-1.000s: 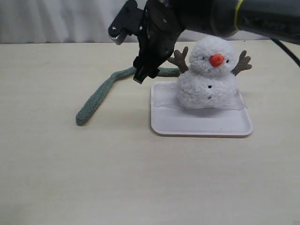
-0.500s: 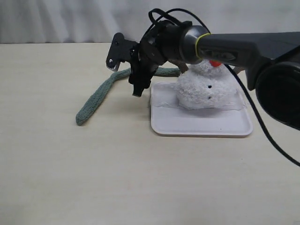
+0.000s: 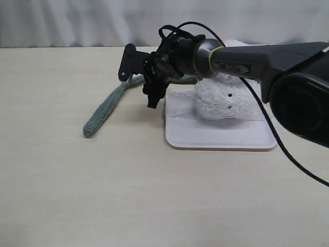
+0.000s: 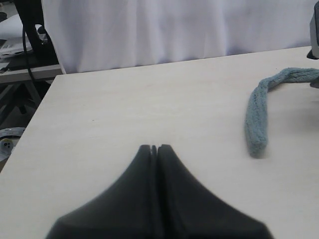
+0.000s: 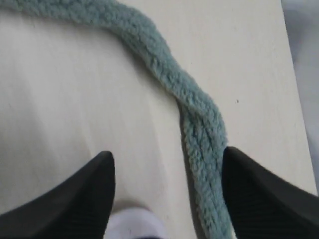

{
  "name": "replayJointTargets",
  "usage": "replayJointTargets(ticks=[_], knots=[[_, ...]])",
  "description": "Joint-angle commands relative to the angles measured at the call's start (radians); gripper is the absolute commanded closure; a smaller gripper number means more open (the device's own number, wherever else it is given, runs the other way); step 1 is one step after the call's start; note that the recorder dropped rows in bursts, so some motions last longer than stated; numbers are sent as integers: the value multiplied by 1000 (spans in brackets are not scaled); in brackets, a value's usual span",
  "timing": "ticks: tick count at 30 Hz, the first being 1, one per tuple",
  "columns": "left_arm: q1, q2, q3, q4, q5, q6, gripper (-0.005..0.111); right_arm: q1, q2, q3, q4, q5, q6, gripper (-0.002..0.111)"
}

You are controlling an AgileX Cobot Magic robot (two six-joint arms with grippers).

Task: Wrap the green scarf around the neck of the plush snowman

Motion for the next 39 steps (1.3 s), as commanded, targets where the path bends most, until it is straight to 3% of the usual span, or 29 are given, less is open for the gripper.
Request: replayJointTargets(ticks=[1, 5, 9, 14, 25, 28, 31, 34, 37, 39], knots=[[-9, -2, 2, 2, -11, -9, 107, -5, -106, 55, 4, 116, 22, 59], [-9, -2, 2, 2, -11, -9, 107, -26, -241, 208, 32, 50, 35, 60], [-9, -2, 2, 2, -11, -9, 107, -29, -431, 424, 50, -135, 80, 60], [-9, -2, 2, 2, -11, -9, 107, -7, -650, 615, 53, -393, 300, 60], [-9, -2, 2, 25, -47, -4, 107, 22, -1074, 772, 101, -306, 461, 60], [-9, -2, 2, 55, -195, -20, 107, 22, -1160, 783, 112, -203, 465, 60], [-9, -2, 2, -197, -444, -158, 107, 22, -1239, 783, 188, -141, 468, 64], [-9, -2, 2, -327, -701, -190, 107, 22, -1306, 783, 221, -50, 458, 75], [-9, -2, -5, -308, -756, -325, 107, 22, -1367, 783, 217, 40, 416, 81], [-9, -2, -37, -154, -760, -455, 107, 22, -1404, 783, 224, 52, 418, 81]])
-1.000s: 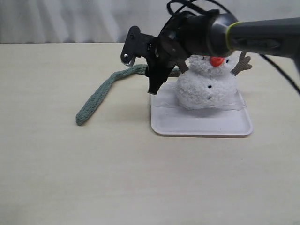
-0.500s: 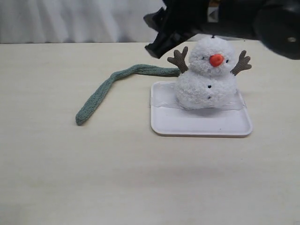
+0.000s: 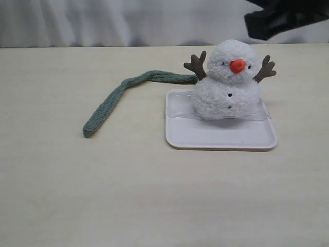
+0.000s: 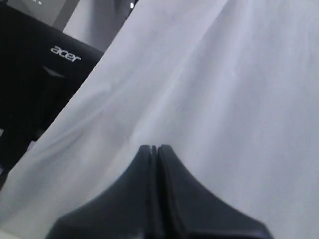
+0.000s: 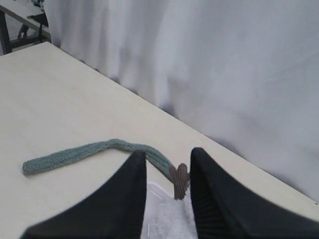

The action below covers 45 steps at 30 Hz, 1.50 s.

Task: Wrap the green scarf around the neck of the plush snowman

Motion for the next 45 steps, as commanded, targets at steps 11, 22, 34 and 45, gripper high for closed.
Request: replayJointTargets(ticks=[11, 22, 34, 45], knots=[[-7, -2, -73, 686, -451, -614, 107, 0, -226, 12, 51, 119, -21, 81], [-7, 242, -78, 1113, -601, -797, 107, 0, -296, 40, 52, 96, -21, 81], [-77, 1668, -786, 1320, -448, -748, 43, 0, -296, 40, 52, 106, 5, 81], [-298, 2119, -1393, 2043, 81, -1263, 42, 0, -296, 40, 52, 134, 12, 81]])
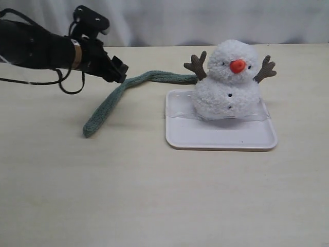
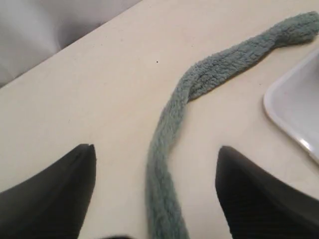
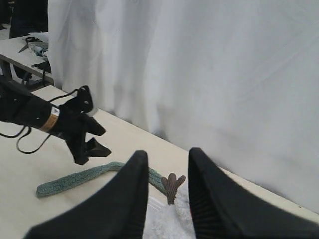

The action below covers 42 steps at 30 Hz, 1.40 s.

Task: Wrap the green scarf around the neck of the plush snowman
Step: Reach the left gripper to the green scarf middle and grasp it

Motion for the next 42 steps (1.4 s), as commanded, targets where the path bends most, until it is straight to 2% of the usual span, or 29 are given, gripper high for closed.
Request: replayJointTargets(ticks=[1, 8, 23, 25, 27, 28, 30, 31, 37, 42], knots=[[-17, 141, -203, 148, -84, -147, 42, 0, -4, 5, 8, 22, 9, 81], [-17, 328, -386, 148, -81, -135, 42, 0, -4, 5, 8, 39, 21, 81], [-17, 455, -411, 148, -52, 81, 44, 0, -4, 11, 8, 48, 26, 81], [-17, 461, -411, 148, -52, 81, 55, 0, -4, 15, 8, 46, 26, 81], [-17, 456, -411, 148, -51, 81, 73, 0, -4, 17, 4, 46, 26, 81], [-17, 448, -411, 148, -51, 77, 87, 0, -4, 17, 4, 46, 26, 81], [-17, 429, -411, 148, -67, 70, 103, 0, -4, 17, 1, 46, 26, 81], [-17, 407, -411, 148, -86, 69, 107, 0, -4, 17, 1, 46, 26, 81], [-54, 243, -411, 133, -114, 43, 107, 0, -4, 17, 1, 46, 26, 81], [-125, 102, -411, 130, -114, 43, 107, 0, -4, 17, 1, 48, 26, 81]])
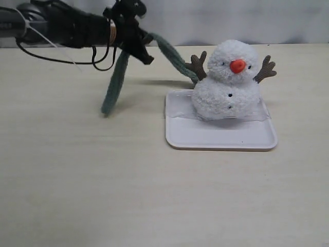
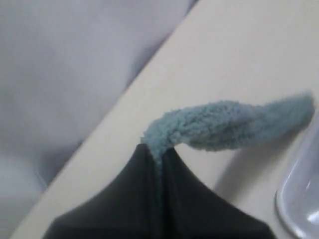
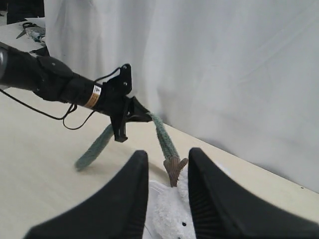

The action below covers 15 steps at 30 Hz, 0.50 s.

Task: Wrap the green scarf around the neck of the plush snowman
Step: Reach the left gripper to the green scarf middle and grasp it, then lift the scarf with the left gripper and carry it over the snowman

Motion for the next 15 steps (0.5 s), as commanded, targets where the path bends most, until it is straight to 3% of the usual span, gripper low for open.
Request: replayJointTargets(ticks=[1, 8, 15], knots=[[-78, -134, -2, -16, -12, -12, 107, 0, -4, 5, 1, 5, 4, 81], [-233, -239, -2, 2, -12, -8, 107, 0, -6, 5, -21, 17, 2, 81], [-335, -304, -2, 2, -12, 50, 107, 0, -6, 5, -21, 23, 2, 81]])
